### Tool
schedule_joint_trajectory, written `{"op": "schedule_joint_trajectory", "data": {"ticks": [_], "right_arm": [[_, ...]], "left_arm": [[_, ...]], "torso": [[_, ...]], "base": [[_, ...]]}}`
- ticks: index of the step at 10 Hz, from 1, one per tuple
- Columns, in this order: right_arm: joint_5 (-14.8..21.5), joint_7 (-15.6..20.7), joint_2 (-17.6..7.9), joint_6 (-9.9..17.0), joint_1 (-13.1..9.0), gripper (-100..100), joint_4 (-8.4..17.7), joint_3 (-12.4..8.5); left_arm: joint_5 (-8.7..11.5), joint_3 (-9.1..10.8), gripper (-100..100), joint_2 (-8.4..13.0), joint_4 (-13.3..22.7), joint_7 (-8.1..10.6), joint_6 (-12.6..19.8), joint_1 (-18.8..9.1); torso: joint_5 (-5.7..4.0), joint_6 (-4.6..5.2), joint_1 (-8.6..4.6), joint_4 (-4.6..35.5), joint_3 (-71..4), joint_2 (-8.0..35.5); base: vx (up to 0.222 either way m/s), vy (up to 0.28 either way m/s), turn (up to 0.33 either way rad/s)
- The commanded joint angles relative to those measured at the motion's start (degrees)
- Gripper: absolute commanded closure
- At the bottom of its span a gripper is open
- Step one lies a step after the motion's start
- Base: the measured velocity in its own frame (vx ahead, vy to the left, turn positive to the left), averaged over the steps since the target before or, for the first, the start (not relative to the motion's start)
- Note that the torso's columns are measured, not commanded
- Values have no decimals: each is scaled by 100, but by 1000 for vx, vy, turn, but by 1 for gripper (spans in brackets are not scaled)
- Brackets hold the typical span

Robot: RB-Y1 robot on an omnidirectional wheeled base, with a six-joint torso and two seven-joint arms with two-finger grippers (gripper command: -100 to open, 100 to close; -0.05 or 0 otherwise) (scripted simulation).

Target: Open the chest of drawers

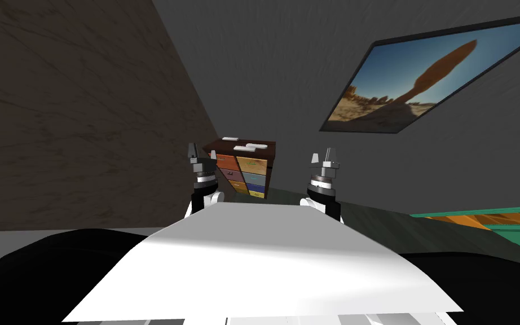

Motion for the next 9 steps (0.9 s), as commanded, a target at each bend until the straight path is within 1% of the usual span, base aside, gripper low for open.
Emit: {"op": "schedule_joint_trajectory", "data": {"ticks": [1, 3, 9], "right_arm": [[0, 0, 0, 0, 0, 0, 0, 0], [0, 0, 0, 0, 0, 0, -1, 0], [0, 0, 0, -1, 0, 0, -2, 0]], "left_arm": [[0, 0, 0, 0, 0, 0, 0, 0], [0, 0, 0, 0, -1, 0, 0, 0], [0, 0, 0, 0, -2, 0, -1, 0]], "torso": [[0, 0, 0, 235, -467, 232], [0, 0, 0, 1006, -2014, 1003], [0, 0, 0, 3537, -7073, 3539]], "base": [[0, 0, 0], [0, 0, 0], [0, 0, 0]]}}
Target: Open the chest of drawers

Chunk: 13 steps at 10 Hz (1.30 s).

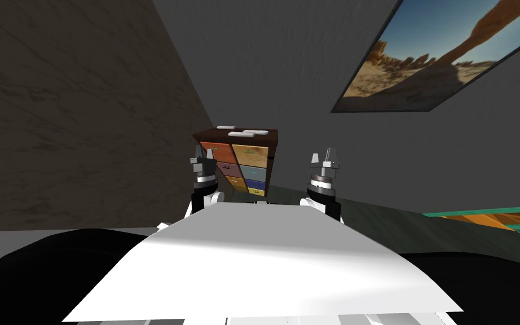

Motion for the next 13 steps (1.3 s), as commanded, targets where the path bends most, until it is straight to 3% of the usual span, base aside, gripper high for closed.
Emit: {"op": "schedule_joint_trajectory", "data": {"ticks": [1, 2, 5, 13], "right_arm": [[0, 0, 0, 0, 0, 0, 0, 0], [0, 0, 0, 1, 0, 0, 2, 0], [0, 0, 1, 1, 1, 0, 3, 1], [0, 0, 1, 1, 1, 0, 3, 1]], "left_arm": [[-8, -2, -100, 195, -16, 6, 95, 15], [-14, -3, -100, 269, -25, 9, 156, 26], [-44, -8, -100, 463, -74, 31, 505, 96], [-119, -21, -100, 603, -336, 86, 1371, 281]], "torso": [[0, 0, 0, 423, -846, 423], [-1, 0, -3, 611, -1241, 615], [-2, 0, -8, 688, -1385, 684], [0, 0, -1, 691, -1385, 688]], "base": [[10, -14, -21], [9, -25, -19], [15, -49, -29], [17, -44, -29]]}}
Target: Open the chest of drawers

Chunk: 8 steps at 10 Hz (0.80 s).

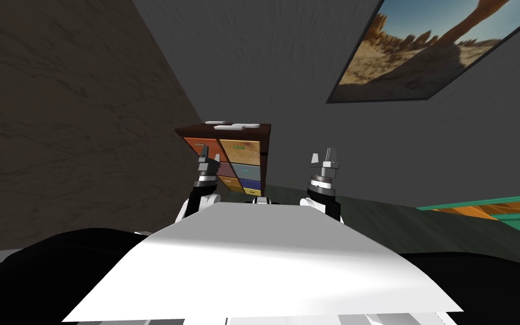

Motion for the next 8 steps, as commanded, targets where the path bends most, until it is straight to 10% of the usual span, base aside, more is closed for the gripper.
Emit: {"op": "schedule_joint_trajectory", "data": {"ticks": [1, 8], "right_arm": [[0, 0, 0, 0, 0, 0, 0, 0], [0, 0, 0, 0, 0, 0, 0, 0]], "left_arm": [[-21, 0, -100, 35, -114, 18, 280, 58], [-87, -9, -100, 153, -391, 68, 1034, 243]], "torso": [[0, 0, 1, 0, 1, 1], [0, 0, 2, 0, 1, 1]], "base": [[15, -42, -30], [17, -46, -29]]}}
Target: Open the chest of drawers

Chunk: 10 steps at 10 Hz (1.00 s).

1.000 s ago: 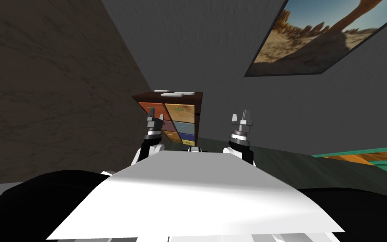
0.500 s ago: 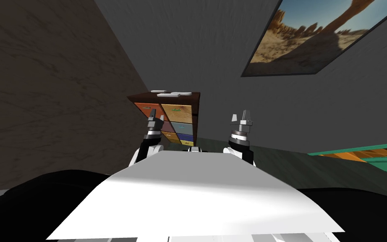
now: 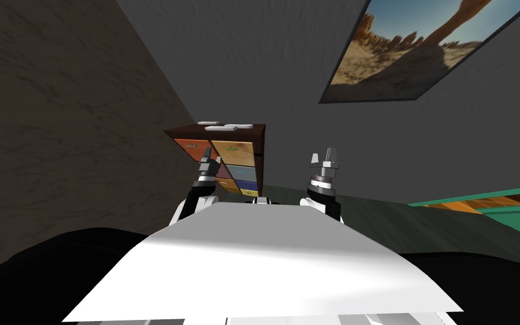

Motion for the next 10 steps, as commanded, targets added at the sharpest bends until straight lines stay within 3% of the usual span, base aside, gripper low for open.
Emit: {"op": "schedule_joint_trajectory", "data": {"ticks": [1, 10], "right_arm": [[0, 0, 0, 0, 0, 0, 0, 0], [0, 0, 0, 0, 0, 0, 0, 0]], "left_arm": [[-20, 2, -100, 76, -49, 17, 269, 48], [-115, -7, -100, 547, -269, 94, 1374, 354]], "torso": [[0, 0, 2, 0, 1, 2], [0, 0, -1, 0, 0, 1]], "base": [[12, -37, -23], [23, -52, -35]]}}
